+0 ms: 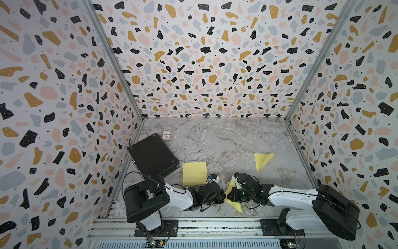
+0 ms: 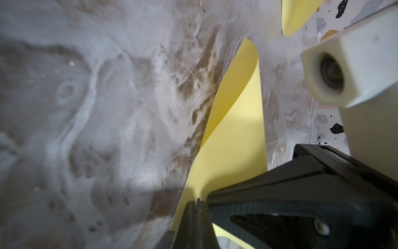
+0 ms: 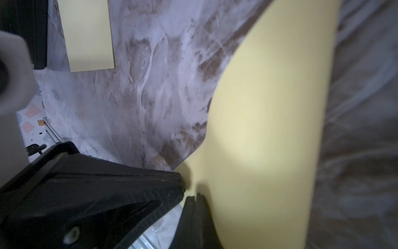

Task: Fold the square paper diagonally
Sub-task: Fold the paper at the center of the board.

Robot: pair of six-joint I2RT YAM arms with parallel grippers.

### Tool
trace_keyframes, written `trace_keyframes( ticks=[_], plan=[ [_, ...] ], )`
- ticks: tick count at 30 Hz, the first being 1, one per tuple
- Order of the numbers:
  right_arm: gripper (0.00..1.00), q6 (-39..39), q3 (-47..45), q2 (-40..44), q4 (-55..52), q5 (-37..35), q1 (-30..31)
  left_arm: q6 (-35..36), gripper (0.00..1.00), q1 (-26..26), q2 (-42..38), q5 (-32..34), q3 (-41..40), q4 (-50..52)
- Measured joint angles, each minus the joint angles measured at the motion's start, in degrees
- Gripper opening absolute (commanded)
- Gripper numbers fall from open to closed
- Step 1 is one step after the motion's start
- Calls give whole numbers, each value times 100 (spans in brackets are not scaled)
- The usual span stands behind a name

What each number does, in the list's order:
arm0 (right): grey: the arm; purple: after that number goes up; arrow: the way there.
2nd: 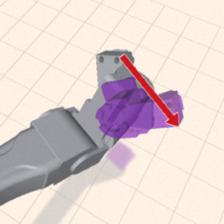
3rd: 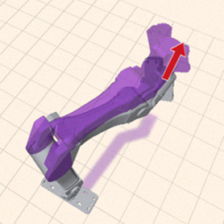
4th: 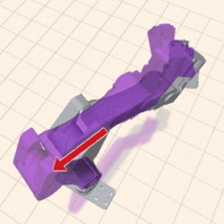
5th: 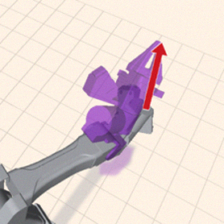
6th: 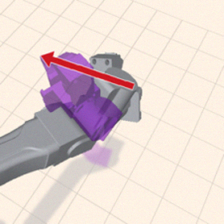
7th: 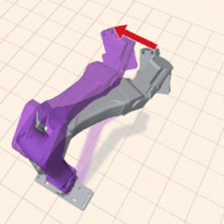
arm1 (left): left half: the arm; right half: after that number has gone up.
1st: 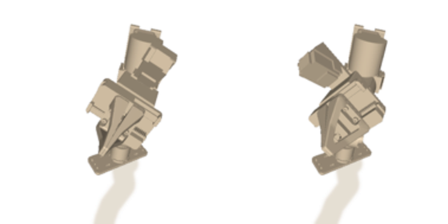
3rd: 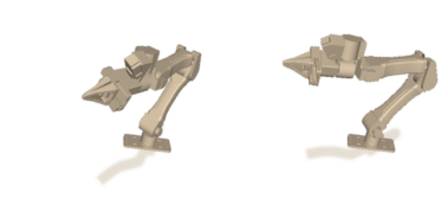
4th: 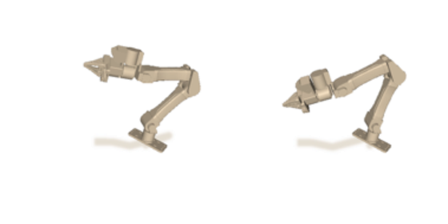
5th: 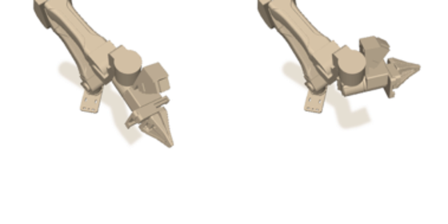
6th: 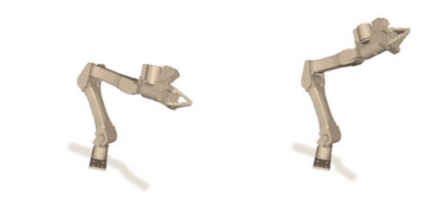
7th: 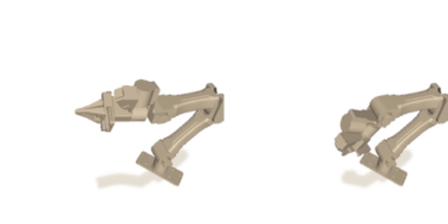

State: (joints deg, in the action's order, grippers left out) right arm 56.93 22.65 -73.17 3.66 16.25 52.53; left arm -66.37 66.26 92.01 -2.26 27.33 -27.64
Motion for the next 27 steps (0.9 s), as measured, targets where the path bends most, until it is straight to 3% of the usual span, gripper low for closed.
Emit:
trace_keyframes(
  ticks=[15,27],
  plan=[
    [0,-20,-153,1062,-1191,-540,0,-31,0,197,-22,457,181,411],
    [0,-39,-313,1425,-1810,-990,0,-31,0,245,-7,616,179,402]
  ],
)
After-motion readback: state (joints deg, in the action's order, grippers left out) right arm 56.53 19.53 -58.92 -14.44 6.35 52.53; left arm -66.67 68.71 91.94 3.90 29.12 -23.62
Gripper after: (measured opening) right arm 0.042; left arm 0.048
